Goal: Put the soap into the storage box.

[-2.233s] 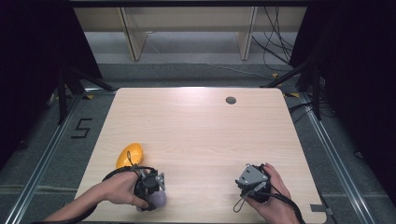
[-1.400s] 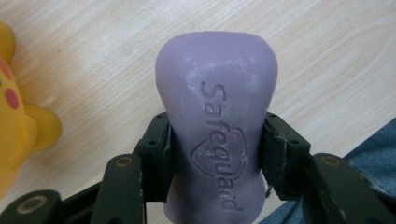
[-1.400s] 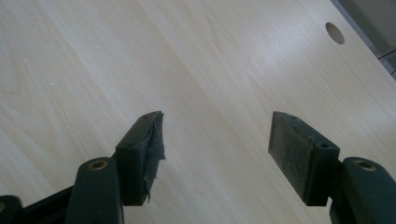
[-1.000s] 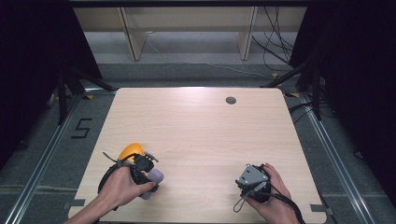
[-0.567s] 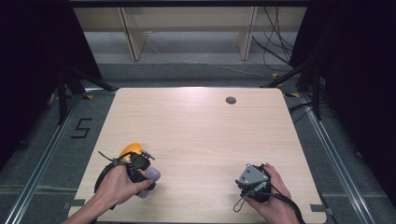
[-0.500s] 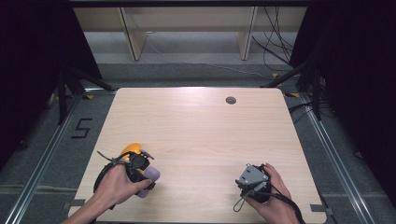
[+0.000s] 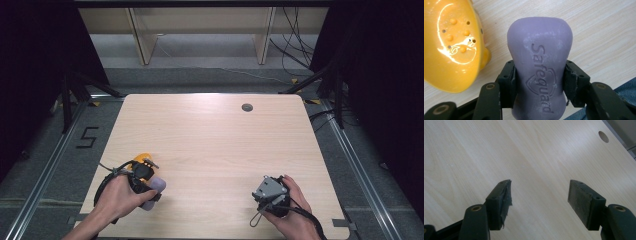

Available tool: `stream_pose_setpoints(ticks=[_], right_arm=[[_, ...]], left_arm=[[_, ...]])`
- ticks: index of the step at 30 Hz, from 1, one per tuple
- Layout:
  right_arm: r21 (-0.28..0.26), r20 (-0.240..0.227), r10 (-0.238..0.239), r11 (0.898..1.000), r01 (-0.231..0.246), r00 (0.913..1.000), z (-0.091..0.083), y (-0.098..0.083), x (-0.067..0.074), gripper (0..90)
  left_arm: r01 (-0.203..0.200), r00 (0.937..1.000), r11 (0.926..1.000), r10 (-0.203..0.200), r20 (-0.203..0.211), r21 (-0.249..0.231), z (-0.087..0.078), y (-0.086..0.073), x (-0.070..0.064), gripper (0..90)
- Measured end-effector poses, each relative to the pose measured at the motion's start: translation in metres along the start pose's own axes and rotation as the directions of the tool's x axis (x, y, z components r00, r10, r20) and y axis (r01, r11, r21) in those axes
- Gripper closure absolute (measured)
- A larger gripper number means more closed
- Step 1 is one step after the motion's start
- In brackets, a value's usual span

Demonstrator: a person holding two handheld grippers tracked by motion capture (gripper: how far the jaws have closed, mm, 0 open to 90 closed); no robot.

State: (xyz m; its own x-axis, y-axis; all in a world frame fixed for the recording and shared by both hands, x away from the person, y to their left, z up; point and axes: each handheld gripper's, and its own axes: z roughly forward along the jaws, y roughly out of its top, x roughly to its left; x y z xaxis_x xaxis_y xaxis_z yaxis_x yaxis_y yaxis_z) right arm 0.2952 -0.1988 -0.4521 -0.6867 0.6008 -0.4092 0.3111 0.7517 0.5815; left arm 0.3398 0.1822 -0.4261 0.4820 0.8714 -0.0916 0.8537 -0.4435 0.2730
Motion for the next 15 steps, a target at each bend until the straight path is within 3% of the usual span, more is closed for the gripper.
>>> stream_pose_setpoints(ticks=[1,2,3,4,7,9,10,11,15], right_arm=[[0.000,0.000,0.000,1.000,0.000,1.0000,0.000,0.000,0.000,36.0],[-0.005,0.000,-0.013,1.000,0.013,0.9999,0.000,0.000,-0.001,36.0],[-0.006,0.014,-0.021,1.000,0.021,0.9997,0.000,0.000,-0.001,36.0],[-0.008,0.004,-0.021,1.000,0.021,0.9998,0.000,0.000,-0.001,36.0],[-0.007,0.006,-0.021,1.000,0.021,0.9998,0.000,0.000,-0.001,36.0],[0.000,0.000,0.001,1.000,-0.001,1.0000,0.000,0.000,0.000,36.0],[0.000,0.000,0.001,1.000,-0.001,1.0000,0.000,0.000,0.000,36.0],[-0.001,0.000,0.001,1.000,-0.001,1.0000,0.000,0.000,0.000,36.0],[0.000,0.000,0.001,1.000,-0.001,1.0000,0.000,0.000,0.000,36.0]], left_arm=[[0.003,1.0000,1.0000,-0.003,-0.002,-0.003,0.000,0.000,0.000,49.4],[0.032,0.9995,0.9995,-0.032,0.007,-0.002,-0.001,-0.001,0.000,49.3],[0.011,0.9999,0.9999,-0.011,0.003,0.004,-0.002,0.000,0.003,49.3],[0.043,0.9990,0.9990,-0.043,0.007,-0.008,-0.002,-0.001,0.002,49.3],[0.025,0.9997,0.9996,-0.025,0.007,-0.010,-0.005,0.000,0.007,49.3],[0.052,0.9987,0.9986,-0.052,0.003,-0.014,-0.006,0.000,0.008,49.3],[0.019,0.9998,0.9997,-0.019,0.002,-0.012,-0.007,0.001,0.012,49.3],[0.057,0.9984,0.9982,-0.057,0.005,-0.018,-0.008,0.000,0.010,49.4],[0.051,0.9987,0.9984,-0.051,0.000,-0.023,-0.013,0.001,0.015,49.3]])
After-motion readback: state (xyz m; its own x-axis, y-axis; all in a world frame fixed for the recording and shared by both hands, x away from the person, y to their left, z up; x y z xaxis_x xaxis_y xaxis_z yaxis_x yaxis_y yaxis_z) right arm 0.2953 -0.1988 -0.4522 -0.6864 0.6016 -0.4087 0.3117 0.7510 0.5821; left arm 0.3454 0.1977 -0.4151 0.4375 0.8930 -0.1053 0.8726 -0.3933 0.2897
